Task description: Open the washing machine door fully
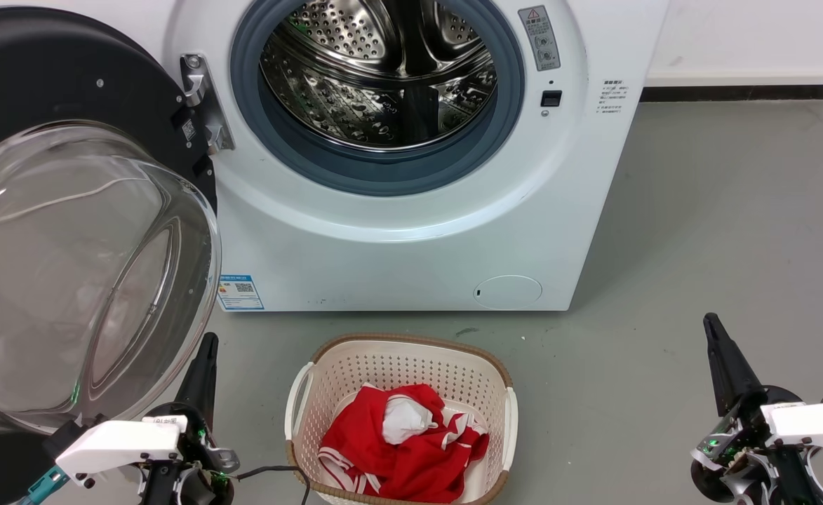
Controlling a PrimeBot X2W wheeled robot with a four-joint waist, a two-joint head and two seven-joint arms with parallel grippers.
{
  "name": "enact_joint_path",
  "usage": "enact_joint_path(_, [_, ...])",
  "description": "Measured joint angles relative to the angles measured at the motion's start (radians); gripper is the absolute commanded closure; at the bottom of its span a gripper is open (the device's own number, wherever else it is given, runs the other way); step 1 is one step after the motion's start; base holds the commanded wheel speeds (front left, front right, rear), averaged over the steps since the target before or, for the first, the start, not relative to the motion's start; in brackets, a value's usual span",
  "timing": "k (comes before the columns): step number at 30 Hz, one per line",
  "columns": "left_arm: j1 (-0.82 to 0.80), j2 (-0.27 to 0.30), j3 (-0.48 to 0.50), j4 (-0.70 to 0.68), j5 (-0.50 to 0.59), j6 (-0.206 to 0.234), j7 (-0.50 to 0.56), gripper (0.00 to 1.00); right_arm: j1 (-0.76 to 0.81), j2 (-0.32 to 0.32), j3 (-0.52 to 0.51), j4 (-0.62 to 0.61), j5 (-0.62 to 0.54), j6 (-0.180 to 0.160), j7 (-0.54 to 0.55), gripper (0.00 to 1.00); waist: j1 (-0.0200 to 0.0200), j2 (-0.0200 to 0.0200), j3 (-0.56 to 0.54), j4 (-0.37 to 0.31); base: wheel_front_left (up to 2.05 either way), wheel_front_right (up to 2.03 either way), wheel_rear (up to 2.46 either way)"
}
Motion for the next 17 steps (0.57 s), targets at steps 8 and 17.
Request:
enact_joint_path(8, [-0.001,0.000,0.002,0.002,-0.035,-0.001,0.010,1.00,-0.001,0.001,-0.005,0.006,0.034,0.000,0.007,1.00,0.0000,0.0000,-0.003,0.000,0.00,0.00,0.00])
enact_joint_path(17, [-0.001,-0.001,0.002,0.002,-0.035,-0.001,0.010,1.00,-0.001,0.004,-0.008,0.006,0.033,0.000,0.010,1.00,0.0000,0.0000,-0.003,0.000,0.00,0.00,0.00])
